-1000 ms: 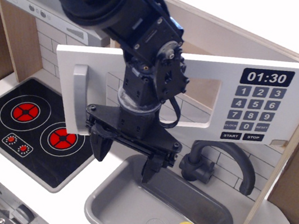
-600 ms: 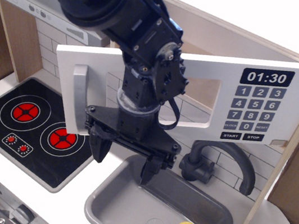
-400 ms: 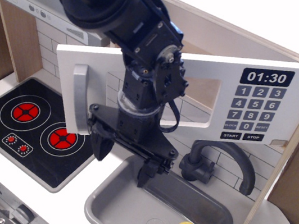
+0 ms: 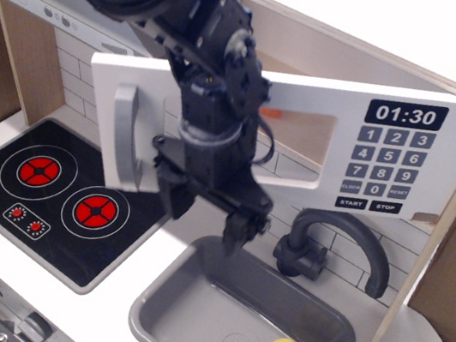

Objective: Close microwave

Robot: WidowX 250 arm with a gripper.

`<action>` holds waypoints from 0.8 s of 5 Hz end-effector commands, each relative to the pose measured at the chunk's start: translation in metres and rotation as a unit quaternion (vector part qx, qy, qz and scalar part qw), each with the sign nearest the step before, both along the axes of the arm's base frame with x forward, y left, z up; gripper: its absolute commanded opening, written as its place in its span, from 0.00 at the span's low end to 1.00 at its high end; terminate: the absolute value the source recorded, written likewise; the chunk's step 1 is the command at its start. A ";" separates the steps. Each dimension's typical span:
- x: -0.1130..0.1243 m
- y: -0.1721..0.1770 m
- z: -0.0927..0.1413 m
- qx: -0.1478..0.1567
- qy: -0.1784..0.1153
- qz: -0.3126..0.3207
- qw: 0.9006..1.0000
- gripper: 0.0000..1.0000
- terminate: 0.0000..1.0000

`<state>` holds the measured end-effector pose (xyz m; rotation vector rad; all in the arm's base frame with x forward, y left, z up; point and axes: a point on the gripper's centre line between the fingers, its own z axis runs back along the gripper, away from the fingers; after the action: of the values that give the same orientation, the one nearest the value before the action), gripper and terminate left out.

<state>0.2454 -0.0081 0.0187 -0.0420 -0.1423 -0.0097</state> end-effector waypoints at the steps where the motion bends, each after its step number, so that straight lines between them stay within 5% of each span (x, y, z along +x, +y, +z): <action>1: 0.042 0.008 0.014 -0.011 -0.038 0.009 0.999 1.00 0.00; 4: 0.086 0.017 0.022 -0.018 -0.100 0.005 0.995 1.00 0.00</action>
<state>0.3224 0.0062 0.0273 -0.0862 -0.3001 0.0050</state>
